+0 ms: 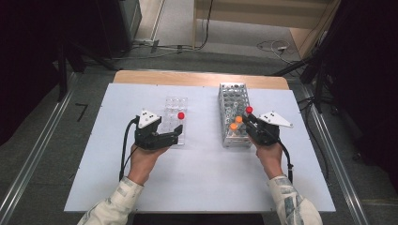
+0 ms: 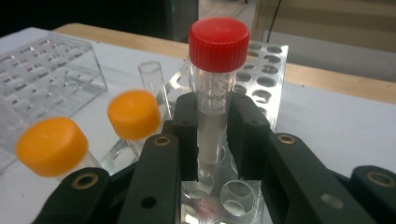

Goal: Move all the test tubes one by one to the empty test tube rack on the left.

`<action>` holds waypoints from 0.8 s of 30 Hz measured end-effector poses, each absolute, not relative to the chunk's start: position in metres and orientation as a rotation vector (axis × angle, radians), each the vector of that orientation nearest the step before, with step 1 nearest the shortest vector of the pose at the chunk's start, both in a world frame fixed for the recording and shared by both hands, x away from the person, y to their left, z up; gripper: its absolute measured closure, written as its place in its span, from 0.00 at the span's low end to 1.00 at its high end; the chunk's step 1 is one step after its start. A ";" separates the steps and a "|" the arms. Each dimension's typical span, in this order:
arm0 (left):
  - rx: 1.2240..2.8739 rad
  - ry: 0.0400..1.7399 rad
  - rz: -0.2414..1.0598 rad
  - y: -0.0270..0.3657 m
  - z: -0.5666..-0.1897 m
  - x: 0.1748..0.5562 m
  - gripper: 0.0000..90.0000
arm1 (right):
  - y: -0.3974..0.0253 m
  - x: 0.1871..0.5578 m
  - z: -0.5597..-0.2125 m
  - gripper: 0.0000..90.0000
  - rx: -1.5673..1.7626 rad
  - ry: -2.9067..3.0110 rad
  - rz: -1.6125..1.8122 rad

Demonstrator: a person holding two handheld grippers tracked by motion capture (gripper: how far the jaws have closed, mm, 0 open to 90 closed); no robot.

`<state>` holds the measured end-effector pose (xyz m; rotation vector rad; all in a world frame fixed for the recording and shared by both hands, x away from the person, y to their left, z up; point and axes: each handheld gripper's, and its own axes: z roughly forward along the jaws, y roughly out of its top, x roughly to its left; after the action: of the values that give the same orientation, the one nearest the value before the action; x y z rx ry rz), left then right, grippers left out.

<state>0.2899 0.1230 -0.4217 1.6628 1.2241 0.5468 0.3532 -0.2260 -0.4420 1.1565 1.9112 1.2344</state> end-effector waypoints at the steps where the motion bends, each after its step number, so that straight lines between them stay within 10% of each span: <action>1: 1.663 1.225 0.546 0.123 -0.422 0.290 0.19 | -0.227 0.352 -0.439 0.79 1.149 1.903 1.242; 24: 1.648 1.219 0.557 0.125 -0.418 0.286 0.19 | -0.255 0.299 -0.400 0.80 1.095 1.893 1.349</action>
<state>0.2865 0.1251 -0.4184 1.6483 1.2192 0.5574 0.2989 -0.2550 -0.4001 1.0949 1.8928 1.3492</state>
